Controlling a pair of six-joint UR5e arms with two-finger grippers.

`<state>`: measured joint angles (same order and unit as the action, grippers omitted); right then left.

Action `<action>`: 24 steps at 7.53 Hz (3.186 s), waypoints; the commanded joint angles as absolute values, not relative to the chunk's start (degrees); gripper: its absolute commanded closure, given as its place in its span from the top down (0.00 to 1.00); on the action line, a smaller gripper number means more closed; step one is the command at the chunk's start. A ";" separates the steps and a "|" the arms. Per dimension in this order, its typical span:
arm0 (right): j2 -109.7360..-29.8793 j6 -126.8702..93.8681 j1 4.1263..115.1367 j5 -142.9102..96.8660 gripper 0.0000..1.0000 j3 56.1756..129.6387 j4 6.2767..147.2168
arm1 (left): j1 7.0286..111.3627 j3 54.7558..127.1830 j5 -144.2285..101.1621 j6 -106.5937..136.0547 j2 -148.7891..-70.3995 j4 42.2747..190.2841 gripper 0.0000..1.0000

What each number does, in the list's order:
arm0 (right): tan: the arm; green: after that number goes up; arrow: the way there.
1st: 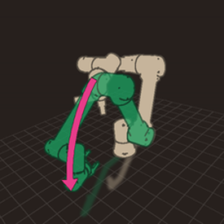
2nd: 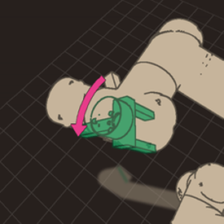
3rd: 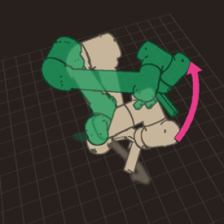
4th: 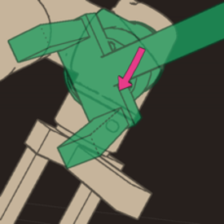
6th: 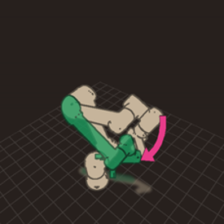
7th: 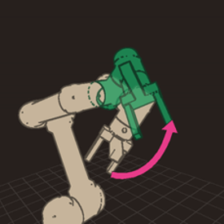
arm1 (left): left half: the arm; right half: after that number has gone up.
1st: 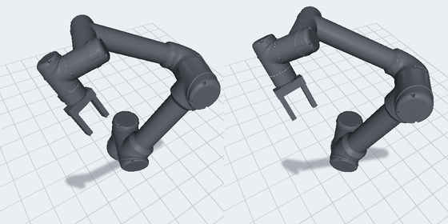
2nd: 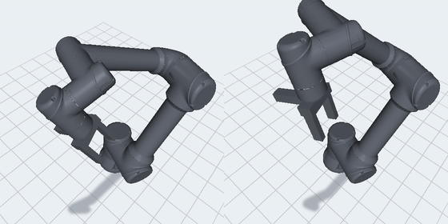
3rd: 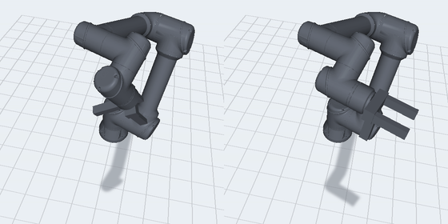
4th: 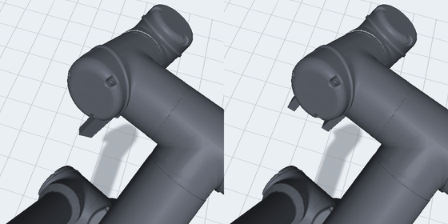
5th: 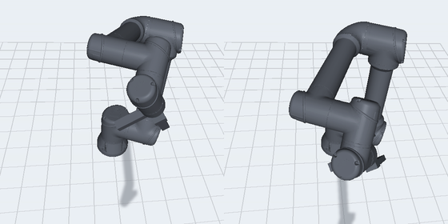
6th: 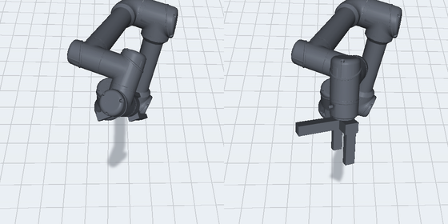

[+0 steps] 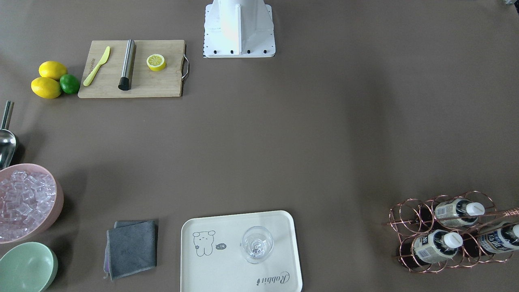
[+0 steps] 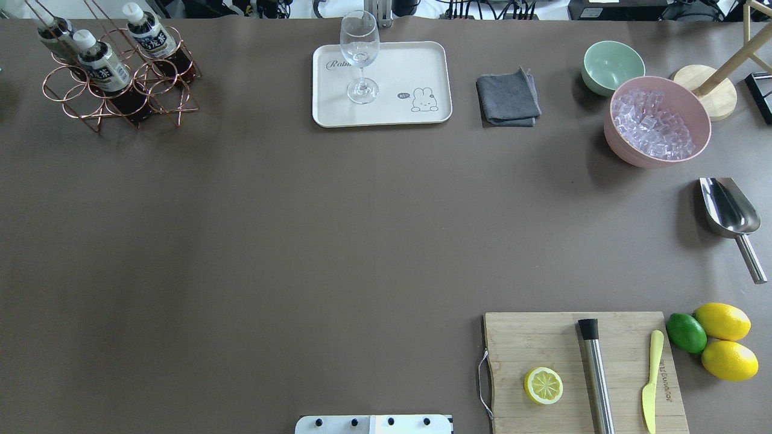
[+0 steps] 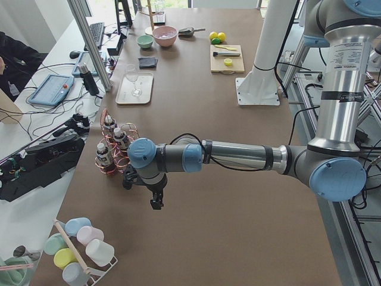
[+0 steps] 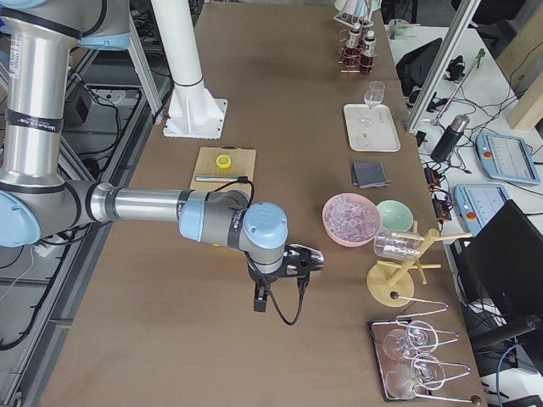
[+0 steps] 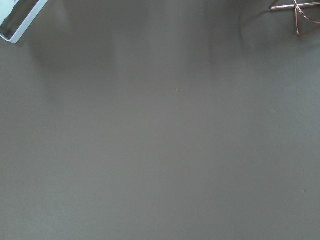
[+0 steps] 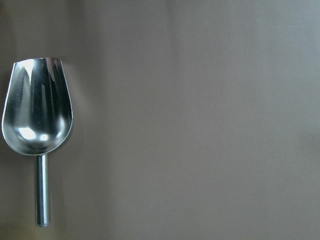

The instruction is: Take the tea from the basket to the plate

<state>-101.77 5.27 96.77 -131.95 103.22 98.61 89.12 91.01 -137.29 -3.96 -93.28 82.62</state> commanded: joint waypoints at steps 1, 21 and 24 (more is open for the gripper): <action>-101.78 5.27 96.86 -132.10 1.00 103.18 98.53 | 89.12 90.97 -137.29 -3.96 -93.43 82.62 0.98; -101.87 5.27 97.21 -133.07 1.00 102.04 98.70 | 87.37 86.60 -136.93 -58.51 -121.51 76.38 0.98; -101.87 5.27 97.82 -134.90 1.00 102.22 98.70 | 85.71 74.80 -134.49 -63.28 -134.63 72.70 0.98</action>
<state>-101.87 5.27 97.44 -133.70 102.17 98.70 87.15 79.23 -136.30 -61.99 -128.63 74.73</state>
